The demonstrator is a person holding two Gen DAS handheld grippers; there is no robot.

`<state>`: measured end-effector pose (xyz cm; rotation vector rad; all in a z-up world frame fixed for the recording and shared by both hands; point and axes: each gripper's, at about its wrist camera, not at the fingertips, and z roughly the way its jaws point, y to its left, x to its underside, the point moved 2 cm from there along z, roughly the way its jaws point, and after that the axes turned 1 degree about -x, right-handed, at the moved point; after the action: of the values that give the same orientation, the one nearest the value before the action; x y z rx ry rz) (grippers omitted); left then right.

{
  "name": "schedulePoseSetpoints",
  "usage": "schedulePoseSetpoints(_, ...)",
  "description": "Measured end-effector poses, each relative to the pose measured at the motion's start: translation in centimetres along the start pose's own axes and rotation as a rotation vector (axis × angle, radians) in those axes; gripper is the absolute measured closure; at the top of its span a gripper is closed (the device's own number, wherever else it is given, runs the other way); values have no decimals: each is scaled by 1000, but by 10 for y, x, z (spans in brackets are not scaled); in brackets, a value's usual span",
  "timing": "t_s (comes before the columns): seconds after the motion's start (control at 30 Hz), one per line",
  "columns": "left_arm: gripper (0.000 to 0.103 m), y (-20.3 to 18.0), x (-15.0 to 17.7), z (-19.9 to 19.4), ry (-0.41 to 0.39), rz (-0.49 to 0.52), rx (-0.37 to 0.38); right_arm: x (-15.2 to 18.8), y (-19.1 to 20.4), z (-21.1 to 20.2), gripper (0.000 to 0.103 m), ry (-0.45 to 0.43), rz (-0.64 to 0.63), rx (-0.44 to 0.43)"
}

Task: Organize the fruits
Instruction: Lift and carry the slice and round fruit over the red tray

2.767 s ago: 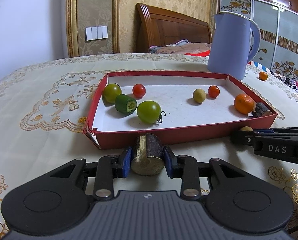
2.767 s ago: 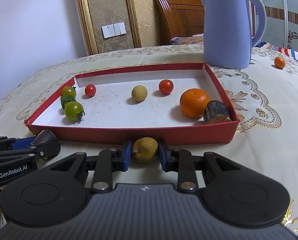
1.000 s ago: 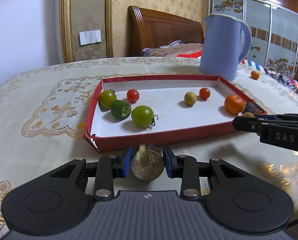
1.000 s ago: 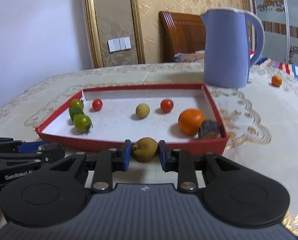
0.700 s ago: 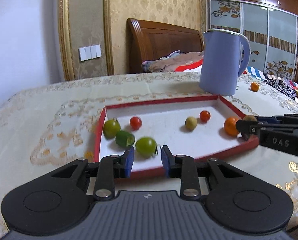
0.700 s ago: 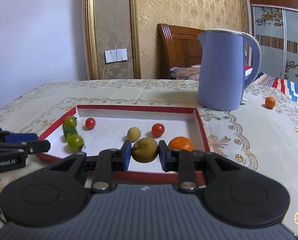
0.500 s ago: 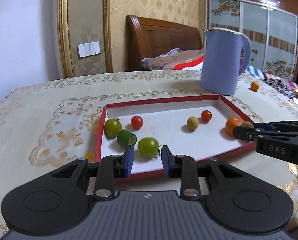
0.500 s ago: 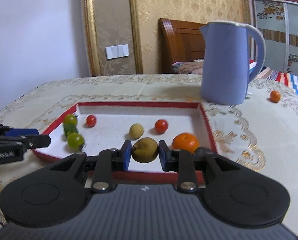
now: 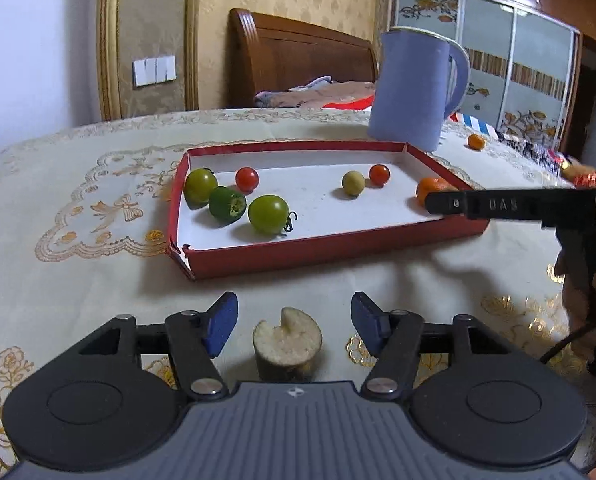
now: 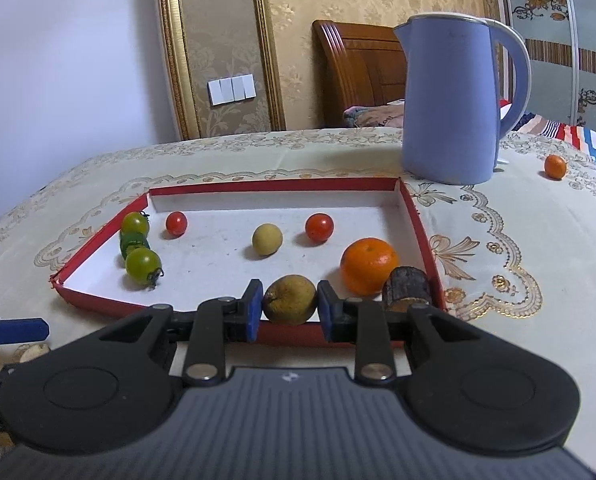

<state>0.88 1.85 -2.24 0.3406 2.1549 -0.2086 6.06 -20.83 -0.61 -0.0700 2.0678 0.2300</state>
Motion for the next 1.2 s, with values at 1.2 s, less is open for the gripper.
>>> schedulePoseSetpoints(1.2,70,-14,-52,19,-35,10,-140,-5,18,-20,75,-59,-77,28)
